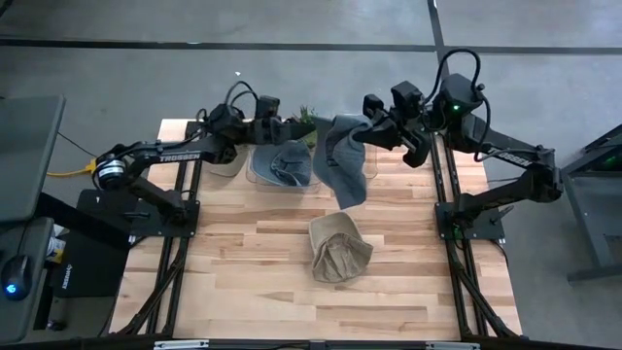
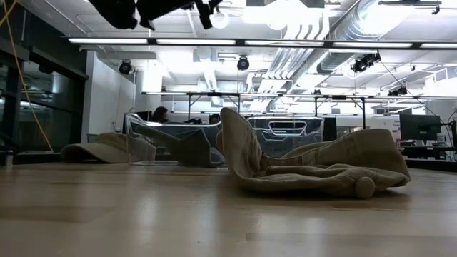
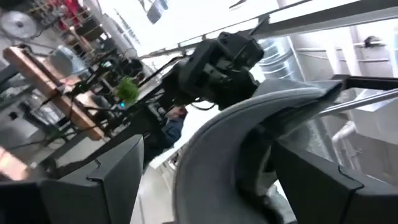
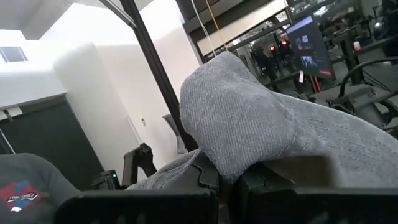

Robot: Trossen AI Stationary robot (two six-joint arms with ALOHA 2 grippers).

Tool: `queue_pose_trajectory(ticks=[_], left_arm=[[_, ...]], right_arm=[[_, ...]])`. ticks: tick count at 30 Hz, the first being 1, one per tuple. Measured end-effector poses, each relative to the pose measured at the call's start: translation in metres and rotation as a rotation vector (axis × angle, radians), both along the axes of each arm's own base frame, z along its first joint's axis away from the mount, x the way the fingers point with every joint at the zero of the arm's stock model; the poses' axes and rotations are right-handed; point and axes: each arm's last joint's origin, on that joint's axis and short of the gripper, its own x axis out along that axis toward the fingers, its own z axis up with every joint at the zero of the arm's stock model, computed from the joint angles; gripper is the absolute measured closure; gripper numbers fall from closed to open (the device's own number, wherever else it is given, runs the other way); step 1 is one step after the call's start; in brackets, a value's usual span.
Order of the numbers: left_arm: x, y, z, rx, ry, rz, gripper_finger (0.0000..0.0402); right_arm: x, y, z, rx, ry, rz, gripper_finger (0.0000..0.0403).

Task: Pick & Place hat
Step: Put the gray cap into the left transparent bin

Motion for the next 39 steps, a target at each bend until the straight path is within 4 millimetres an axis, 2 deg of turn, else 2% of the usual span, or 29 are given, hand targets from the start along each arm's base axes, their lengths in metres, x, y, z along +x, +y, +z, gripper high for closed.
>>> queue_pose_trajectory(ticks=[11,17,33,39], left_arm=[[0.006,-0.011,-0.001,0.013,-0.021,-0.014,0.0089],[0.006,-0.011,-0.001,0.005,-0.019,0.005,0.0089],[0.005,-0.011,0.0,0.009,-0.024,0.003,0.0089],[0.005,-0.012,-0.001,0.018,-0.017,-0.032,0.0089]], right_arm=[[-0.001,-0.002,0.002,-0.016,-0.025,-0.017,0.0403],[-0.001,-0.002,0.002,-0.022,-0.032,-0.036,0.0403],[0.037,-0.017,-0.017,0.025,-0.013,0.005,0.0403],[0.035,-0.028,-0.019,0.026,-0.007,-0.033,0.0403]])
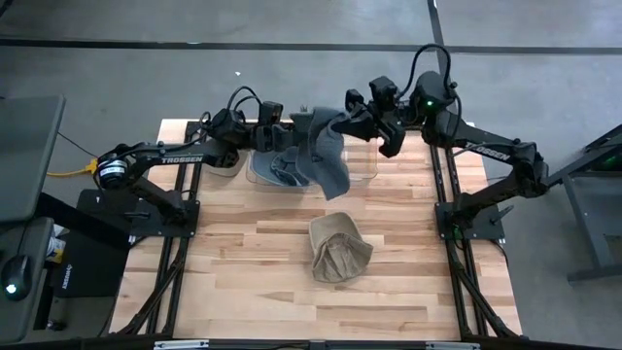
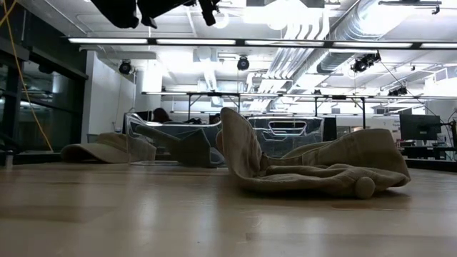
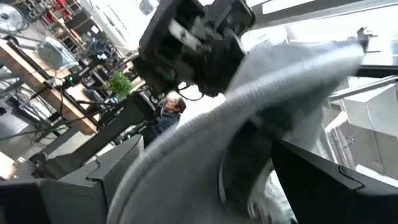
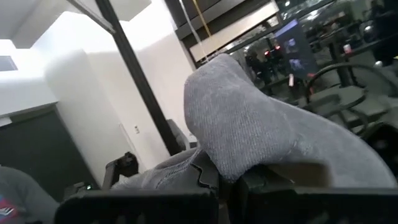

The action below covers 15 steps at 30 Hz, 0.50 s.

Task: Pick & Place hat
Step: Put the gray cap into the left transparent bin

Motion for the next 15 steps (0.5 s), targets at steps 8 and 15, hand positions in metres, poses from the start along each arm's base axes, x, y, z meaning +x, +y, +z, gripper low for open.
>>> queue_pose_trajectory(ticks=[8,15], left_arm=[[-0.001,-0.002,0.002,0.01,-0.011,-0.051,0.0107],[-0.001,-0.002,0.001,0.012,-0.01,-0.054,0.0159]], right_arm=[[-0.005,-0.018,-0.007,0.046,0.083,-0.064,0.0403],[-0.005,-0.022,-0.01,0.037,0.096,-0.126,0.0403]])
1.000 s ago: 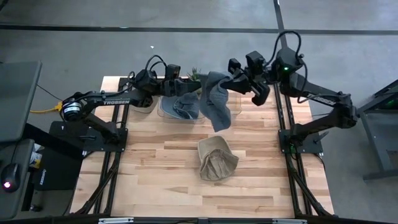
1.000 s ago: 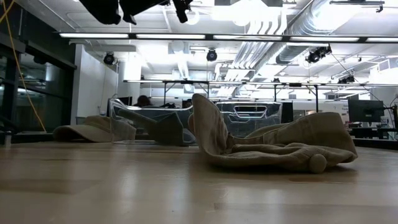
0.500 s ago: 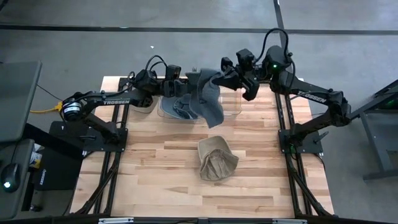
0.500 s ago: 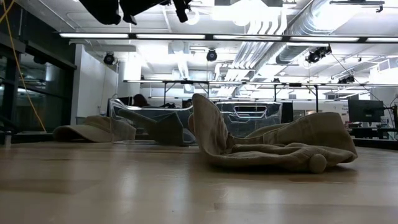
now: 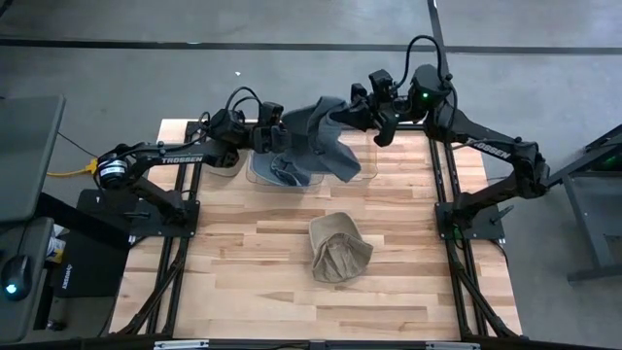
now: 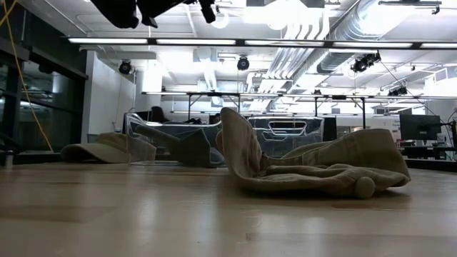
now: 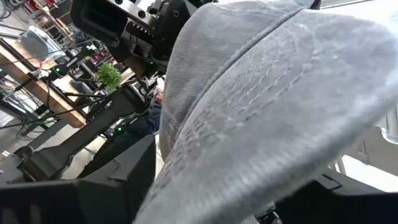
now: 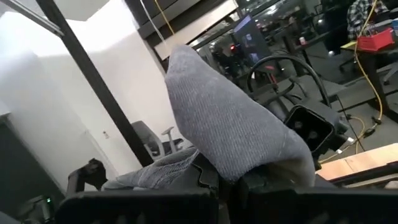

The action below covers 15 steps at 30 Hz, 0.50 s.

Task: Pick & Place hat
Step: Put the gray cap into the left transparent bin

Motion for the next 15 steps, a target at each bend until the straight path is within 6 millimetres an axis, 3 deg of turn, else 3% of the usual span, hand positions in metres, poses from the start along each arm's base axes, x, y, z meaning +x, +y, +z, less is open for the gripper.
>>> queue_pose_trajectory(ticks=[15], left_arm=[[0.0003,-0.0002,-0.0007,-0.001,0.01,-0.012,0.0181]], right_arm=[[-0.0004,-0.0079,-0.0065,0.023,0.056,-0.12,0.0403]])
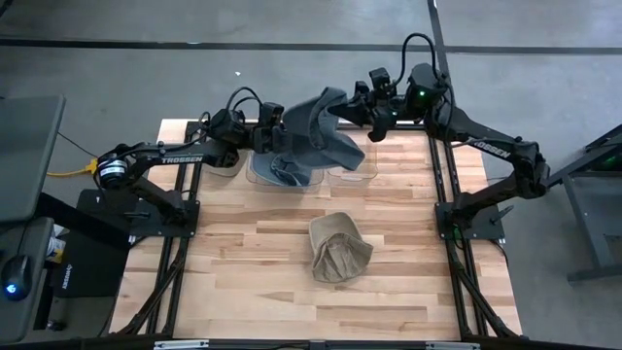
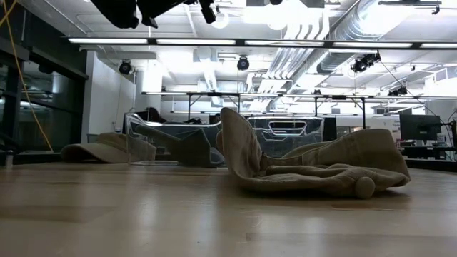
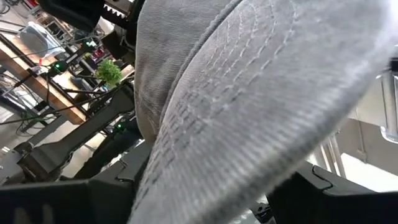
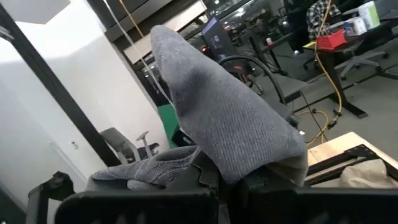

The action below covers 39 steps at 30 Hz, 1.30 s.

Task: Pick & Place hat
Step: Put the gray cap into the left transparent bin

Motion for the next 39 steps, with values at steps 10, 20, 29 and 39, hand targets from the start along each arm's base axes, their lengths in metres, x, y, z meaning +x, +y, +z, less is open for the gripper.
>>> queue_pose_trajectory(ticks=[10,20,29,39], left_arm=[[0.0018,0.0017,-0.0029,-0.03,0.029,0.034,0.0235],[0.0038,0.0028,-0.0067,-0.007,0.062,0.068,0.0392],[0.004,0.0033,-0.0068,-0.013,0.061,0.084,0.0401],[0.004,0.0032,-0.0068,-0.012,0.062,0.08,0.0401]], right_arm=[[0.0002,-0.0007,-0.0008,0.003,0.006,-0.02,0.0403],[0.0004,-0.0007,-0.001,0.003,0.007,-0.019,0.0403],[0.0005,-0.0008,-0.0016,0.006,0.013,-0.018,0.0403],[0.0005,-0.0006,-0.0016,-0.01,0.012,-0.013,0.0402]])
